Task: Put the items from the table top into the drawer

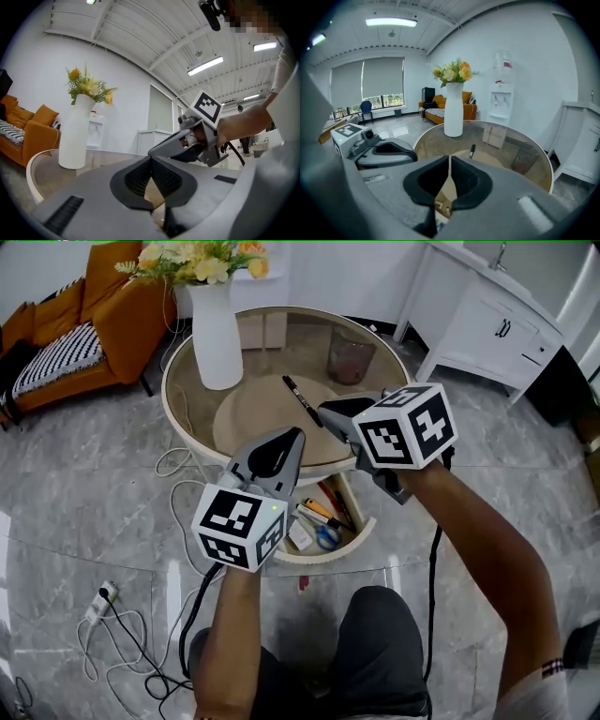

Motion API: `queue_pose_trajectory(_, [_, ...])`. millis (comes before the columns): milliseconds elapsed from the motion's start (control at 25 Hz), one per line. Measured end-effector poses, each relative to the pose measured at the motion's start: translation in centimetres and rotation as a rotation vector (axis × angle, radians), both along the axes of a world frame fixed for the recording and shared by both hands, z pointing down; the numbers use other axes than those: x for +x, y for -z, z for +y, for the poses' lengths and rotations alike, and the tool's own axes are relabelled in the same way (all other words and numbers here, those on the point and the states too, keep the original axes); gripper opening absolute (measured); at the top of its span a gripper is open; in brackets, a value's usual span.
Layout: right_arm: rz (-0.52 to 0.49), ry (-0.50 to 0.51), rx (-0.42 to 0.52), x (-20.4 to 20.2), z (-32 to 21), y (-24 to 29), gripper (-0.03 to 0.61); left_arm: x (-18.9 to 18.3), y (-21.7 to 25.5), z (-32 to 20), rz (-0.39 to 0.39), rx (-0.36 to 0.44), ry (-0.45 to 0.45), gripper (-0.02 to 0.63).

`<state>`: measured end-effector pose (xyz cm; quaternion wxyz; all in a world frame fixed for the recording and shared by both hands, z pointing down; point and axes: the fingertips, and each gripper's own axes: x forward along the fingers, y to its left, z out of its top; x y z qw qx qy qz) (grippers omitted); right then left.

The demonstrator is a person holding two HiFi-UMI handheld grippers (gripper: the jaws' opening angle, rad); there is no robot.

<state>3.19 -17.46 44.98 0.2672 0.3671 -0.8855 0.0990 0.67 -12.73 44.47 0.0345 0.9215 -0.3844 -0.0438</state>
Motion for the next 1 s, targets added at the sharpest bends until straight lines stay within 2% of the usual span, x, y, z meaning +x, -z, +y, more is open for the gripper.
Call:
queue_pose_trajectory(280, [0.140, -0.034, -0.101, 0.0, -4.0, -3.7, 0.089, 0.0, -0.7, -0.1, -0.012, -0.037, -0.020, 0.000])
queue_pose_trajectory(560, [0.208, -0.085, -0.173, 0.3, -7.3, -6.6, 0.121, 0.0, -0.7, -0.2, -0.011, -0.043, -0.022, 0.000])
queue_pose_trajectory(840, [0.179, -0.071, -0.217, -0.1, -7.3, -7.8, 0.115, -1.3, -0.6, -0.5, 0.025, -0.045, -0.007, 0.000])
queue_pose_trajectory(960, [0.169, -0.071, -0.202, -0.3, -7.3, -7.7, 0.055, -0.9, -0.7, -0.5, 0.021, -0.045, -0.012, 0.000])
queue_pose_trajectory(1000, [0.171, -0.072, -0.196, -0.3, -7.4, -7.6, 0.054, -0.8, -0.8, -0.4, 0.019, -0.046, -0.014, 0.000])
